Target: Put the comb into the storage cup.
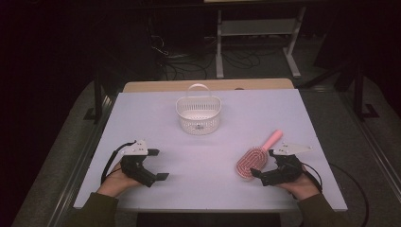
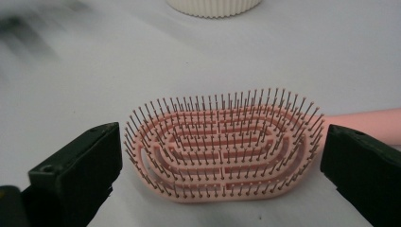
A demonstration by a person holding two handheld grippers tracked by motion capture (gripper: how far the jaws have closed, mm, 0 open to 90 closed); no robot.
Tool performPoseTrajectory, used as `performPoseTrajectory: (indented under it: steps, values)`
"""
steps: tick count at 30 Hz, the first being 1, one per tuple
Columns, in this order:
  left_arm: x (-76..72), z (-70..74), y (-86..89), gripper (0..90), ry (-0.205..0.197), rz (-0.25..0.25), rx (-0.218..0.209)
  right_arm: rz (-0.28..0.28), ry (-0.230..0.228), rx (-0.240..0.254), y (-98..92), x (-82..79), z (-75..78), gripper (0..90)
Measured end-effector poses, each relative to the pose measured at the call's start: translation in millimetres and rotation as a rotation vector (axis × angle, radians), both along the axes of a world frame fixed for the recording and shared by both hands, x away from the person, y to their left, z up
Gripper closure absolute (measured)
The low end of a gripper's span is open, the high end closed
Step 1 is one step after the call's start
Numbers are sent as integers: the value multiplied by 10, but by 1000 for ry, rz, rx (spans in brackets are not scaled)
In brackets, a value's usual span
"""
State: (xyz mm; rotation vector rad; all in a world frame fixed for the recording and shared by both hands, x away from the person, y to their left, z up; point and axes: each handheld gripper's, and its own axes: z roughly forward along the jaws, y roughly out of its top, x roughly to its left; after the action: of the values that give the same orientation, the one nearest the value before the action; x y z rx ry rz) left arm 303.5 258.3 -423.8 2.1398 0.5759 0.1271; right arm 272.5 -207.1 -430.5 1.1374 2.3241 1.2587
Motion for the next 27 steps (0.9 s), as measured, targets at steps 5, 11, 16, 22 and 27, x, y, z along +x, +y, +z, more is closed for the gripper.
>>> performPoseTrajectory:
  steps: [5, 11, 16, 22, 27]
  values:
    - [-7, 1, 4, 0, -1, 7, -2, 1, 0, 2, -7, 5, 5, 0]
    - [-16, 25, -5, 0, -6, 3, -17, -2, 0, -5, -21, -12, 17, 0]
    - [-23, 18, 8, 0, -6, 14, -26, -12, 2, -4, -16, 19, 37, 0]
    - [-16, 22, 3, 0, -4, 12, -31, -15, 13, -12, 16, 59, 53, 0]
    - [-21, 23, -17, 0, -4, 3, -30, -22, 16, -16, 9, 82, 82, 0]
